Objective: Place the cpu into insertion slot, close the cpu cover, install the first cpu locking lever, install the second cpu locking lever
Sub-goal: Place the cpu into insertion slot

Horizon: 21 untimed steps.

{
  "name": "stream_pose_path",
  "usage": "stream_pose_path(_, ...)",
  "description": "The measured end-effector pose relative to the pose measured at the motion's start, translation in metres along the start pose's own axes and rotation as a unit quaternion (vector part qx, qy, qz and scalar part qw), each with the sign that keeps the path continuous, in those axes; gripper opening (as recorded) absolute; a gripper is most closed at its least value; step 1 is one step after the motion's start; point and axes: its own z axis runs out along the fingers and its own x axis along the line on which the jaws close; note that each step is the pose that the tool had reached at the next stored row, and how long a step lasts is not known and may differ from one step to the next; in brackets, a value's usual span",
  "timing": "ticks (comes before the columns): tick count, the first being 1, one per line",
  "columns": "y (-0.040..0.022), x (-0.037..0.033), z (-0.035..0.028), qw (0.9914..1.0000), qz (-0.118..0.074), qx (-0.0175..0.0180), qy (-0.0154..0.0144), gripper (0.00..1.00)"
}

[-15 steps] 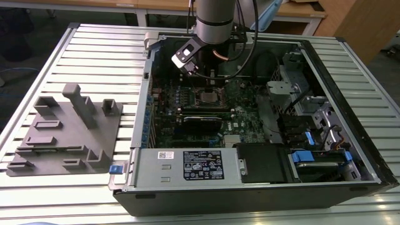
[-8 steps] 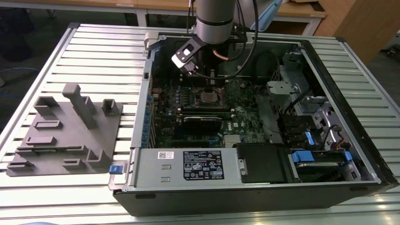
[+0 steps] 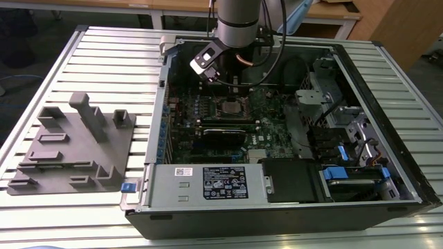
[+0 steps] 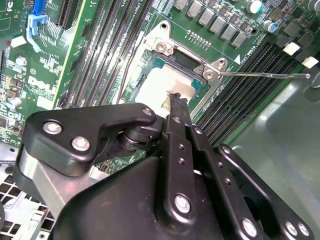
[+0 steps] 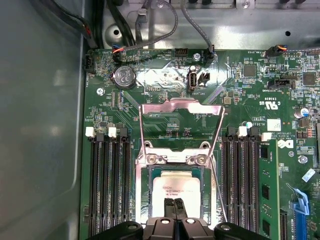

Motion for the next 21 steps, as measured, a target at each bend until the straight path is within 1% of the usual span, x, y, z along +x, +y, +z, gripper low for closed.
stream_pose_path(10, 0.0012, 0.0000, 0.0000, 1.00000, 0.000, 0.0001, 0.0000, 0.11)
stream_pose_path(17, 0.0012, 0.0000, 0.0000, 1.00000, 0.000, 0.0013, -0.0001, 0.11)
stream_pose_path(21, 0.0033, 0.0000, 0.0003, 1.00000, 0.000, 0.0013, -0.0003, 0.11)
